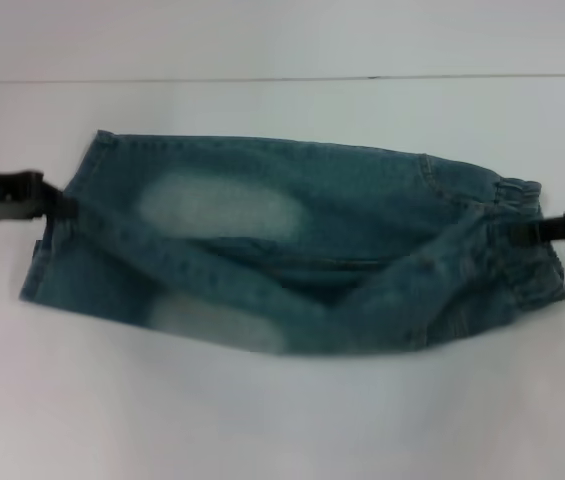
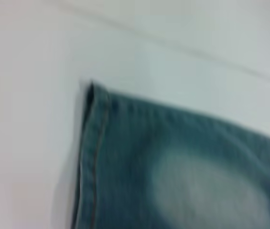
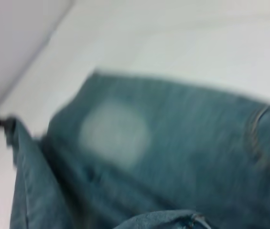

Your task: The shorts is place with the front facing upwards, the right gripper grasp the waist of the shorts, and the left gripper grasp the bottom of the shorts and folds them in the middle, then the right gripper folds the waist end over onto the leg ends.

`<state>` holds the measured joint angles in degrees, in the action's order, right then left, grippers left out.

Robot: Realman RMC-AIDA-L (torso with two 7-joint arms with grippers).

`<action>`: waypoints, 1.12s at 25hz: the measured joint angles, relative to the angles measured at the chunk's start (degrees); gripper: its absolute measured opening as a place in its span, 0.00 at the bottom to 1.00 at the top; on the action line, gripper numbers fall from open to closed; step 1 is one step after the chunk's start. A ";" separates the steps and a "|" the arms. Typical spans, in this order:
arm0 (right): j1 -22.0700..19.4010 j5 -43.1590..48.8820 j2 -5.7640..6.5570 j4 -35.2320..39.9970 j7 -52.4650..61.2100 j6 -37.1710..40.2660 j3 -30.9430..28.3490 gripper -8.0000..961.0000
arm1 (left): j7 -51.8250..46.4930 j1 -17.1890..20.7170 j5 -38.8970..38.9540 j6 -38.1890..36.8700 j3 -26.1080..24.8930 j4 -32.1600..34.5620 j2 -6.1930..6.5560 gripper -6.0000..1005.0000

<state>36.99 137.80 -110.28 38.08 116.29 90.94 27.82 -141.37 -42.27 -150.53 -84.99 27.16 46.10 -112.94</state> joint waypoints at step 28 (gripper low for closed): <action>-0.62 -14.91 -6.08 -7.88 -7.93 -32.70 -1.52 0.05 | 6.32 -4.52 4.11 27.00 3.58 -6.12 -2.03 0.18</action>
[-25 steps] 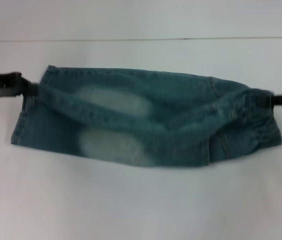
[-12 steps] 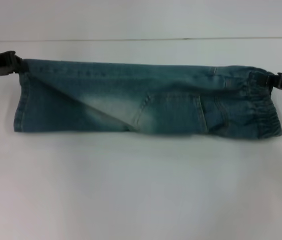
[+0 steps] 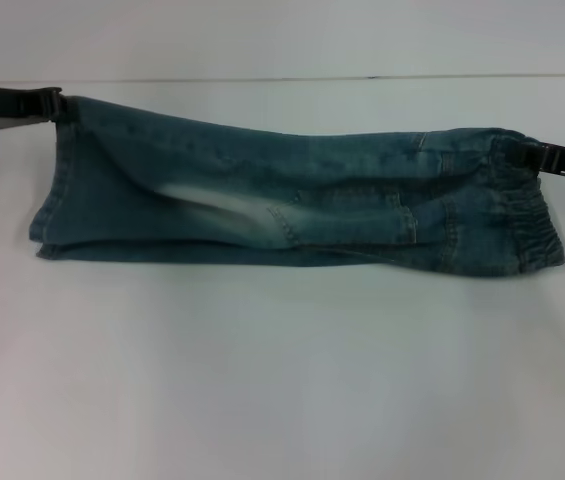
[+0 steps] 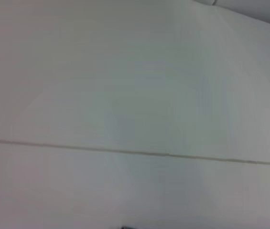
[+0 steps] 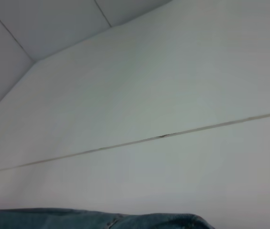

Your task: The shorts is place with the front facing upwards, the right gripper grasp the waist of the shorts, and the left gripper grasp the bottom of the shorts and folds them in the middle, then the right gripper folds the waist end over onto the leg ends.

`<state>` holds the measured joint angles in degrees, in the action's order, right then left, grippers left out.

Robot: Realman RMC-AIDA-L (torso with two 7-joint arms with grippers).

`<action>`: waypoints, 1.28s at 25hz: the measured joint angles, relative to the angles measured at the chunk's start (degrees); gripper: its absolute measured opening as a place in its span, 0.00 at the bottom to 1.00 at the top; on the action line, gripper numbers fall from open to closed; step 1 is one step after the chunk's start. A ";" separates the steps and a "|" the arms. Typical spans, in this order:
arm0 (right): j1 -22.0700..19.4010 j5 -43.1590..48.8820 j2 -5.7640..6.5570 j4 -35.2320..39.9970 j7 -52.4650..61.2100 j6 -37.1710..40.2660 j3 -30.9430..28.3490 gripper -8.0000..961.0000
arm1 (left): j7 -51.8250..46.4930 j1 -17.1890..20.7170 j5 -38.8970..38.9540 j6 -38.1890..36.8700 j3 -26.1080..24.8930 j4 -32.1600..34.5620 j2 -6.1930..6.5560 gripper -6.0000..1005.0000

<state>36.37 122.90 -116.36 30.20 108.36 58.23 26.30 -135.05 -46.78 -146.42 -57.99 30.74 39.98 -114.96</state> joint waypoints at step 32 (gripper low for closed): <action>0.35 0.71 8.11 1.34 14.11 9.05 10.01 0.86 | 7.45 5.61 12.20 -0.94 3.23 1.80 -1.51 0.77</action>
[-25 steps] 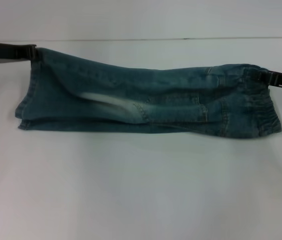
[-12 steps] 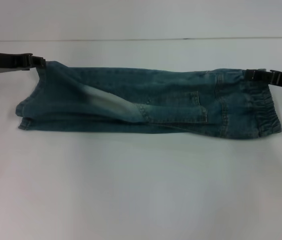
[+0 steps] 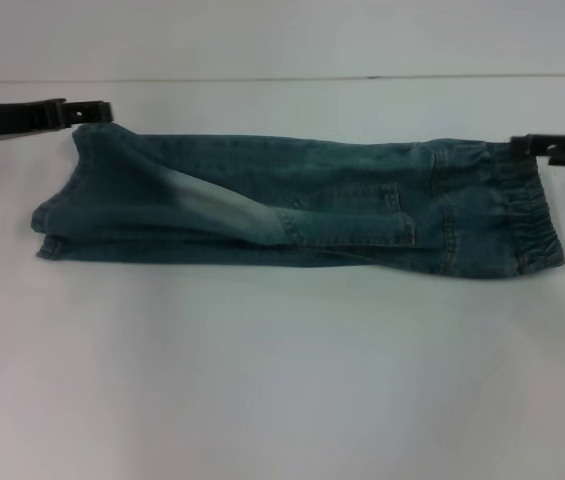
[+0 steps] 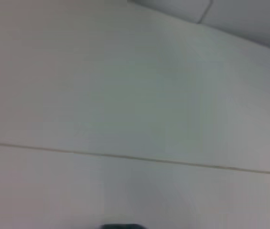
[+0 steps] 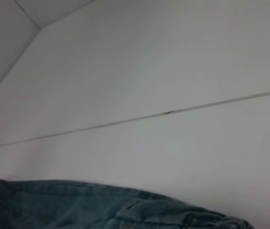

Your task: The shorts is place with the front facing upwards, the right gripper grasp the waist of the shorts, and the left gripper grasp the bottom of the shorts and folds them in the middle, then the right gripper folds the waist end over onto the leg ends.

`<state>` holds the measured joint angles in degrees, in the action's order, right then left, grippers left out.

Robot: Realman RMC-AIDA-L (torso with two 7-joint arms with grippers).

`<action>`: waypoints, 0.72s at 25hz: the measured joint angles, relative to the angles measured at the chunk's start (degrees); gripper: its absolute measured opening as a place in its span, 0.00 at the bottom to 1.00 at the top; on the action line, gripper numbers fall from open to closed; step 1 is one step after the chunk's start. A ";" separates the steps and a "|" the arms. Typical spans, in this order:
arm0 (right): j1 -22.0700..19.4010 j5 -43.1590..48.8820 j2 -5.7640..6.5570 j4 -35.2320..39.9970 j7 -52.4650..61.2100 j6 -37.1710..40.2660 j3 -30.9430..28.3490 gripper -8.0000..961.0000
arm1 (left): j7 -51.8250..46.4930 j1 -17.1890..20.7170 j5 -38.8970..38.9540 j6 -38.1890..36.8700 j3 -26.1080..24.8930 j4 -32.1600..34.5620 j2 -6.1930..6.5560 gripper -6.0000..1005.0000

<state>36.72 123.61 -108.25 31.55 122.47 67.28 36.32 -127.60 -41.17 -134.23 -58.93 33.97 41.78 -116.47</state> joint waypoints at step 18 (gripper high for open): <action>5.89 18.47 5.54 7.94 21.89 19.97 0.63 0.93 | 23.92 3.97 14.05 -24.66 7.21 -1.94 -3.65 0.90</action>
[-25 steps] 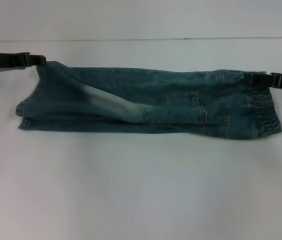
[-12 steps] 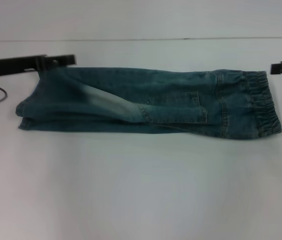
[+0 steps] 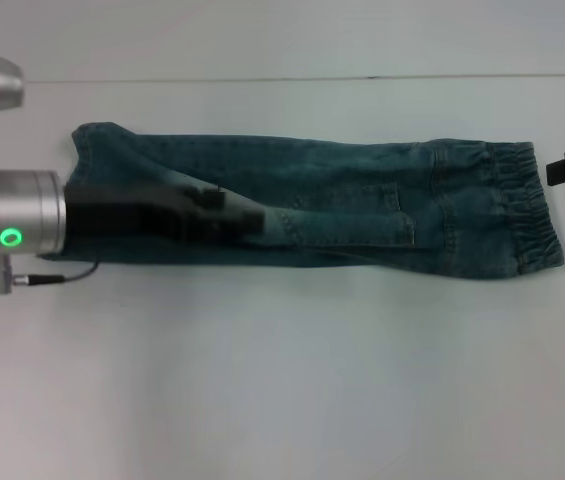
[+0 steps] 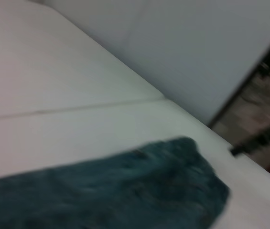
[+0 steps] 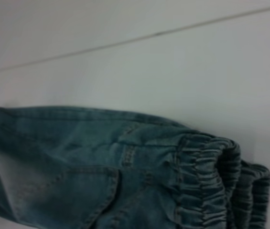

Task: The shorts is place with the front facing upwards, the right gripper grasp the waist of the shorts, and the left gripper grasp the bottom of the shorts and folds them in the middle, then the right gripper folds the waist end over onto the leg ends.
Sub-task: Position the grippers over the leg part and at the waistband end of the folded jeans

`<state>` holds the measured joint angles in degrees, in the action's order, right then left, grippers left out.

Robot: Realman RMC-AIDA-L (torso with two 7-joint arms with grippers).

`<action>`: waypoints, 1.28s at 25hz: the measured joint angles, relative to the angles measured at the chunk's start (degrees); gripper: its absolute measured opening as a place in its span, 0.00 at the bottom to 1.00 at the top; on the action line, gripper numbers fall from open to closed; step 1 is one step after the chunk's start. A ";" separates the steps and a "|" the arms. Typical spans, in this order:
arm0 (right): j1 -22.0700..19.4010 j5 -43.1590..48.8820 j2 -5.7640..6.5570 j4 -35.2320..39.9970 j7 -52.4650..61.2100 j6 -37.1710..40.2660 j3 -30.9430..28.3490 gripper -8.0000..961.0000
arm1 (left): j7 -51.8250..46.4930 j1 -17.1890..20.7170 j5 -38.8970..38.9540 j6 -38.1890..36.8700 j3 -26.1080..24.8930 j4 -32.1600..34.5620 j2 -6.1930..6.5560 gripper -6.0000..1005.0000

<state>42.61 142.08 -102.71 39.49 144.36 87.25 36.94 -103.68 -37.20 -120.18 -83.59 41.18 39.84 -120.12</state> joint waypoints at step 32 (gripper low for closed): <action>7.22 8.97 -7.88 -4.55 -1.85 -17.18 10.71 0.92 | 1.99 0.32 -0.20 -4.96 1.81 -2.11 -0.20 0.88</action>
<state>49.84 151.05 -110.58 34.93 142.51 70.08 47.66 -101.69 -36.88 -120.38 -88.55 42.99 37.73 -120.32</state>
